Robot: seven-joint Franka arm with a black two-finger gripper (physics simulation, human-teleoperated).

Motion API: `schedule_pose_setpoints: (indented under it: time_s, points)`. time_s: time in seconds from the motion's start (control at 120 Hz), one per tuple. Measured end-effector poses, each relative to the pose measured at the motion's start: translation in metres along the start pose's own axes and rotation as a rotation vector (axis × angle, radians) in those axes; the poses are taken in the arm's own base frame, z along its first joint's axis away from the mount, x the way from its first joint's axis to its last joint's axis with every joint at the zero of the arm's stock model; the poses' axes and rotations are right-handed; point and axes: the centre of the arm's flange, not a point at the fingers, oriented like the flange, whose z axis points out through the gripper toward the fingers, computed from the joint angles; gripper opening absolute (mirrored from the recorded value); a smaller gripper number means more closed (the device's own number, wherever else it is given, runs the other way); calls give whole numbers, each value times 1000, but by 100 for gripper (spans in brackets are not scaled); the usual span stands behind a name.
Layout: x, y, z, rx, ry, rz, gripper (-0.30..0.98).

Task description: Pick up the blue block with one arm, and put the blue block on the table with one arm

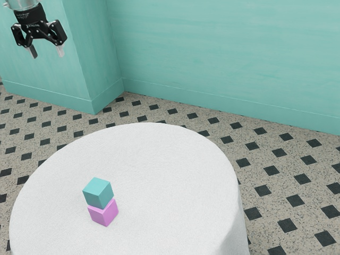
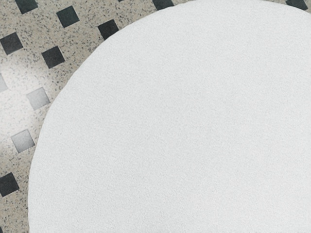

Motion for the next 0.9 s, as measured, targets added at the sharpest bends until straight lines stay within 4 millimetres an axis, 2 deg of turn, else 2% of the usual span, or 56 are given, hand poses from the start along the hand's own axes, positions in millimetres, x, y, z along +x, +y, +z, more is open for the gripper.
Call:
schedule_pose_setpoints:
  time_s: [0.2, 0.225, 0.258, 0.292, 0.342, 0.383, 0.433, 0.483, 0.542, 0.6, 0.658, 0.708, 0.733, 0.792, 0.867, 0.9]
  points:
    - [-1, 0, 0, -8, -4, 5, 69]
    - [-3, -2, -5, -16, 4, 3, 69]
    - [-10, -5, -28, -23, 45, 3, 69]
    - [-27, 2, -76, -26, 130, 25, 69]
    - [-63, 26, -138, -32, 237, 91, 69]
    - [-92, 51, -173, -40, 293, 154, 69]
    - [-120, 82, -196, -52, 325, 230, 69]
    - [-138, 108, -206, -61, 334, 296, 68]
    - [-144, 116, -207, -56, 326, 317, 68]
    - [-140, 101, -204, -26, 316, 280, 68]
    - [-123, 83, -191, 2, 293, 228, 68]
    - [-99, 70, -164, 18, 244, 192, 68]
    - [-86, 65, -144, 26, 208, 176, 68]
    - [-59, 54, -81, 34, 96, 151, 69]
    - [-57, 44, 6, 31, -44, 140, 69]
    - [-56, 42, 39, 32, -91, 130, 69]
